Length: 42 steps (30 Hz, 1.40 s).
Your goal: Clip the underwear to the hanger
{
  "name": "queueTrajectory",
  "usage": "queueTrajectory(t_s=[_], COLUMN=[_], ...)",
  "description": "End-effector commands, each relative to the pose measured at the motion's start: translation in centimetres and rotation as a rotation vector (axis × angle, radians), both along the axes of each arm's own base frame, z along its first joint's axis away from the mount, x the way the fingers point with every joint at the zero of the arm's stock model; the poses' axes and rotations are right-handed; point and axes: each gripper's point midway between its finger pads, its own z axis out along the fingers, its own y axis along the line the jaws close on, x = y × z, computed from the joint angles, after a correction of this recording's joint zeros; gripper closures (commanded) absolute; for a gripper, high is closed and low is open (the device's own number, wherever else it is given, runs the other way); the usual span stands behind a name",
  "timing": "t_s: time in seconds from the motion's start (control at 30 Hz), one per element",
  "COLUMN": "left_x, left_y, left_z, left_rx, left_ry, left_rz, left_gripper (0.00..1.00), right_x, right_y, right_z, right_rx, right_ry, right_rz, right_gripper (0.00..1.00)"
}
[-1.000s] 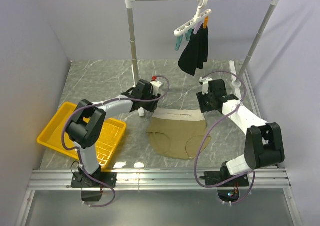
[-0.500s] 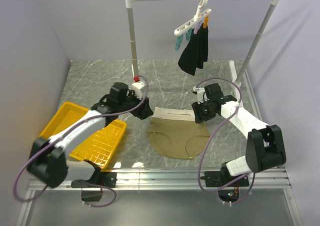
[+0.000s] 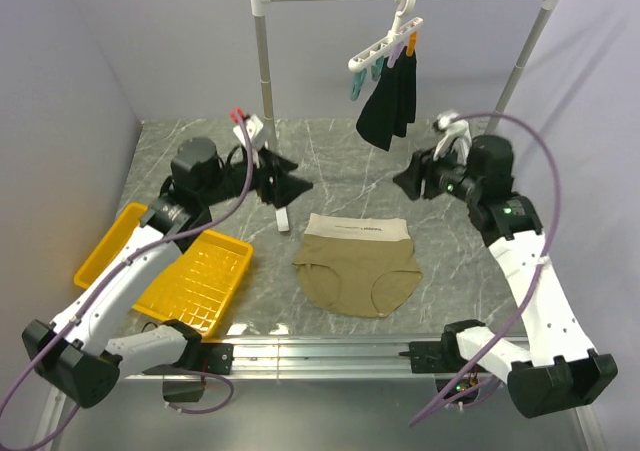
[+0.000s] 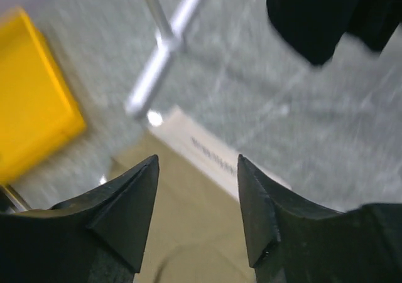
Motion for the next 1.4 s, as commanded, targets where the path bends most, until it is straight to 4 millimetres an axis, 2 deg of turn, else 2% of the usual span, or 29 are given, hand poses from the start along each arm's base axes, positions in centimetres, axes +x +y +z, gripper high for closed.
queueTrajectory(t_s=[0.0,0.03,0.07,0.13,0.17,0.23,0.27,0.33,0.47,0.53,0.77,0.9,1.07,1.13,1.17,1.2,1.3,1.37], left_x=[1.6,2.3,3.3,4.2,4.8,5.2,5.7,6.1,7.5,8.2,9.0,8.8,8.9,8.6,8.6,8.4,8.4,8.8], left_y=[-0.7,-0.6,-0.7,-0.8,-1.1,-1.3,-1.5,-1.9,-3.0,-3.8,-5.9,-7.2,-7.8,-8.1,-8.1,-8.3,-8.3,-8.3], left_z=[6.0,6.4,7.0,7.6,8.2,8.8,8.9,10.0,11.2,11.2,14.1,14.5,13.5,13.1,12.9,13.0,11.9,10.8], left_rx=[-0.082,-0.081,-0.08,-0.081,-0.091,-0.101,-0.103,-0.13,-0.176,-0.178,-0.217,-0.224,-0.239,-0.246,-0.247,-0.256,-0.26,-0.253], left_ry=[-0.121,-0.131,-0.145,-0.157,-0.173,-0.189,-0.183,-0.215,-0.21,-0.211,-0.268,-0.269,-0.243,-0.248,-0.247,-0.258,-0.256,-0.263], left_rz=[0.01,0.036,0.065,0.084,0.088,0.087,0.09,0.088,0.093,0.098,0.101,0.078,0.062,0.037,0.03,0.01,-0.013,-0.006], left_gripper=[0.29,0.27,0.26,0.24,0.23,0.2,0.2,0.19,0.2,0.2,0.21,0.22,0.23,0.23,0.23,0.23,0.22,0.22], right_x=[1.0,1.3,1.4,1.7,1.5,1.8,1.8,2.7,3.5,3.7,4.6,5.4,7.3,8.2,8.2,8.7,9.5,9.7], right_y=[0.6,0.6,0.7,1.2,1.5,2.1,2.4,3.1,3.9,4.7,6.1,5.8,3.9,3.4,3.4,3.3,3.3,3.0], right_z=[8.9,10.2,12.9,15.1,17.1,18.4,19.7,20.0,22.1,22.4,23.8,23.9,22.6,21.3,21.8,21.4,21.0,21.4], right_rx=[0.172,0.196,0.231,0.315,0.355,0.44,0.466,0.506,0.597,0.625,0.674,0.643,0.542,0.477,0.441,0.413,0.361,0.344], right_ry=[-0.178,-0.198,-0.257,-0.259,-0.298,-0.272,-0.295,-0.261,-0.286,-0.277,-0.276,-0.307,-0.388,-0.409,-0.472,-0.485,-0.525,-0.562], right_rz=[-0.017,-0.029,-0.031,-0.04,-0.025,-0.02,-0.012,-0.014,-0.009,0.007,0.038,0.013,-0.073,-0.084,-0.053,-0.044,0.001,0.022], right_gripper=[0.39,0.35,0.33,0.27,0.26,0.21,0.2,0.18,0.17,0.16,0.16,0.17,0.22,0.23,0.23,0.24,0.25,0.25])
